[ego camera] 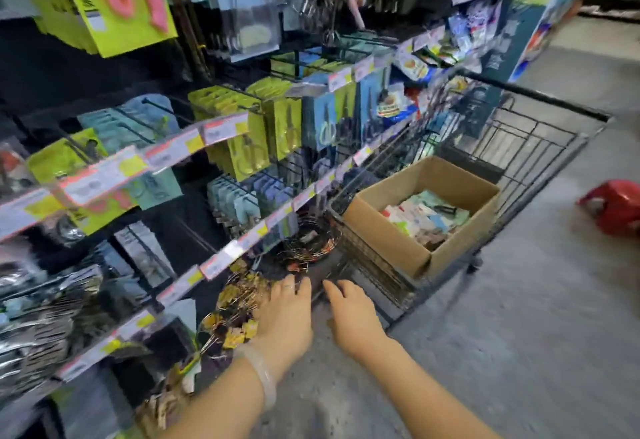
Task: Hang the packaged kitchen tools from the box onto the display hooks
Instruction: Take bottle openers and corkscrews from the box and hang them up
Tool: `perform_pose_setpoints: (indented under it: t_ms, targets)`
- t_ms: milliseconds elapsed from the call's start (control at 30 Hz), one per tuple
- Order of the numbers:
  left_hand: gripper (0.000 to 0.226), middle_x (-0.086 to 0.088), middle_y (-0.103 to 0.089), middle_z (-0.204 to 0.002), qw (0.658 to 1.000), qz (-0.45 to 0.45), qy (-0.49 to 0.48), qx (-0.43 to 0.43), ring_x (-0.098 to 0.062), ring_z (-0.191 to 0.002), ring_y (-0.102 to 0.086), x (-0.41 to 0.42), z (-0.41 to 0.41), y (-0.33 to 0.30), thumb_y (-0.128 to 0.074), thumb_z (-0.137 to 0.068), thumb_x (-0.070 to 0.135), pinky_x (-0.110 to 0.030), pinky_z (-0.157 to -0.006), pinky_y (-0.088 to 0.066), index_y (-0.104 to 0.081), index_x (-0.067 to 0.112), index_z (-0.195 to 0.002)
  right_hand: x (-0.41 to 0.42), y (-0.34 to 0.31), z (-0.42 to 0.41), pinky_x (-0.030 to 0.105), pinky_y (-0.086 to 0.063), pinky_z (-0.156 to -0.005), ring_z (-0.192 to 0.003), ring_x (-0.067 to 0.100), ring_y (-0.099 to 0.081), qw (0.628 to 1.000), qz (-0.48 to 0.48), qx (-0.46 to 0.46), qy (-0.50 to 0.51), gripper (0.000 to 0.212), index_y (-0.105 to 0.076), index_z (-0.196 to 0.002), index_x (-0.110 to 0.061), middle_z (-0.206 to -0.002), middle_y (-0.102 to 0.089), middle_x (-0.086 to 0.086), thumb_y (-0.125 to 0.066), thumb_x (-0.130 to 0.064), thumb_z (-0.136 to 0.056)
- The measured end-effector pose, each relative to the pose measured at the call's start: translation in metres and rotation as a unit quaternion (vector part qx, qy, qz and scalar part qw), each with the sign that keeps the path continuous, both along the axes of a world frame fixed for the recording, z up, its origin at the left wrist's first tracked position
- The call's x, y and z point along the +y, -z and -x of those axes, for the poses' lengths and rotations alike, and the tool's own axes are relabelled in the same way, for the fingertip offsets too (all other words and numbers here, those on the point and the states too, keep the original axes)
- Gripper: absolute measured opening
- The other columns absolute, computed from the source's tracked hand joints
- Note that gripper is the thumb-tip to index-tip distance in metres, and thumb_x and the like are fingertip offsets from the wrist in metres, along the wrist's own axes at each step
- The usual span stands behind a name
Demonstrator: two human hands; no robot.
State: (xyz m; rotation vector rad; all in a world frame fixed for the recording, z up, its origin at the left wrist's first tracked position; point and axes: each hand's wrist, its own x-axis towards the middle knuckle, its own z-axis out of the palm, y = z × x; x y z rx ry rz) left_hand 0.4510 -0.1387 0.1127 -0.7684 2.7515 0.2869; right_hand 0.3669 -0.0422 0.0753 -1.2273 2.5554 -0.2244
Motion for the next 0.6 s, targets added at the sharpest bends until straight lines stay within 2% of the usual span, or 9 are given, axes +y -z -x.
perform_pose_setpoints:
  t_ms: [133,233,367,600]
  targets:
    - [0.071,-0.012,-0.015,-0.156,0.999,-0.002,0.039,-0.007,-0.03,-0.142,-0.018,0.038,0.041,0.013,-0.053,-0.093,0.026,-0.039,-0.114,-0.021,-0.012,0.015,-0.15,0.053,0.013,0.035,0.037,-0.032,-0.102,-0.133,0.032,-0.031,0.998,-0.018,-0.011,0.065,0.07,-0.015,-0.15,-0.018,-0.147,-0.028,0.012,-0.051,-0.013,-0.09]
    - [0.071,-0.012,-0.012,-0.157,0.997,-0.012,0.07,-0.02,-0.03,-0.143,-0.015,0.054,0.072,0.016,-0.053,-0.094,0.023,-0.039,-0.114,-0.022,-0.011,0.015,-0.151,0.072,0.018,0.061,0.038,-0.031,-0.105,-0.134,0.034,-0.028,0.994,-0.021,-0.022,0.104,0.072,-0.014,-0.15,-0.019,-0.149,-0.024,0.012,-0.055,-0.017,-0.089]
    - [0.072,-0.013,-0.011,-0.157,0.994,-0.01,0.106,-0.024,-0.031,-0.143,-0.014,0.059,0.12,0.02,-0.053,-0.094,0.023,-0.04,-0.114,-0.022,-0.009,0.015,-0.151,0.077,0.016,0.096,0.041,-0.029,-0.108,-0.137,0.034,-0.024,0.99,-0.006,-0.038,0.137,0.068,-0.014,-0.15,-0.018,-0.151,-0.021,0.012,-0.047,-0.012,-0.092]
    - [0.067,-0.013,-0.016,-0.155,0.989,-0.019,0.149,-0.007,-0.03,-0.141,-0.019,0.043,0.221,0.031,-0.05,-0.094,0.022,-0.039,-0.111,-0.025,-0.014,0.014,-0.15,0.068,0.016,0.189,0.038,-0.037,-0.101,-0.126,0.034,-0.037,0.983,-0.012,-0.03,0.182,0.068,-0.02,-0.148,-0.016,-0.142,-0.033,0.014,-0.053,-0.013,-0.089]
